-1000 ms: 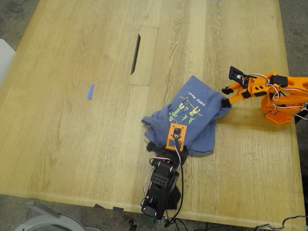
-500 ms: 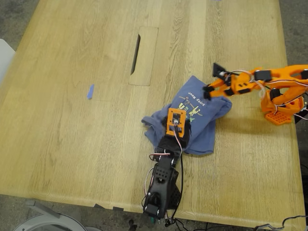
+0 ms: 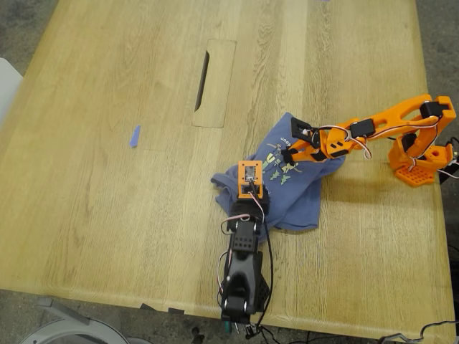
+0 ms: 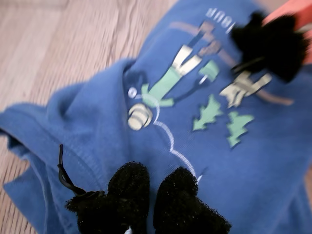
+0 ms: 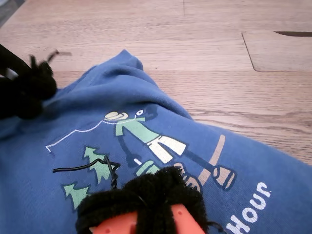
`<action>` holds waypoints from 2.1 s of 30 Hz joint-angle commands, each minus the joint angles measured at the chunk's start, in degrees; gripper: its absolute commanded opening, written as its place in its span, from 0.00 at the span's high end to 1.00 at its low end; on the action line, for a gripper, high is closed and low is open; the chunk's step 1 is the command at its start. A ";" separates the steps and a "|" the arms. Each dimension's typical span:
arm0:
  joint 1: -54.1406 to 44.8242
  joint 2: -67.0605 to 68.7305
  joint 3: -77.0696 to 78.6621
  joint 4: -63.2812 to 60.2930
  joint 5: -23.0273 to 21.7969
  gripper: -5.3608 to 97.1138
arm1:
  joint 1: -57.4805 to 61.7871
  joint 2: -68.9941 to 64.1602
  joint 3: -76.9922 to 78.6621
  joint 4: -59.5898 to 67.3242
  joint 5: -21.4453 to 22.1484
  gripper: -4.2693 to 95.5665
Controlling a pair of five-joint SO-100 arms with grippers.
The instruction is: Fold a T-shirt
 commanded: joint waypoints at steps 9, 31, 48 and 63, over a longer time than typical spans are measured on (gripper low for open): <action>-8.53 -20.83 -12.74 -6.15 1.23 0.89 | 0.00 6.59 11.69 3.08 1.23 0.96; -20.04 -19.86 -21.36 -2.20 1.93 0.87 | 13.10 54.58 30.85 33.13 -0.70 0.96; 8.35 -24.61 -27.16 1.32 1.49 0.95 | 2.11 6.77 1.32 7.21 -1.93 0.96; -15.73 -42.01 -20.92 -17.67 0.97 0.94 | -0.44 16.44 30.50 -8.17 0.09 0.96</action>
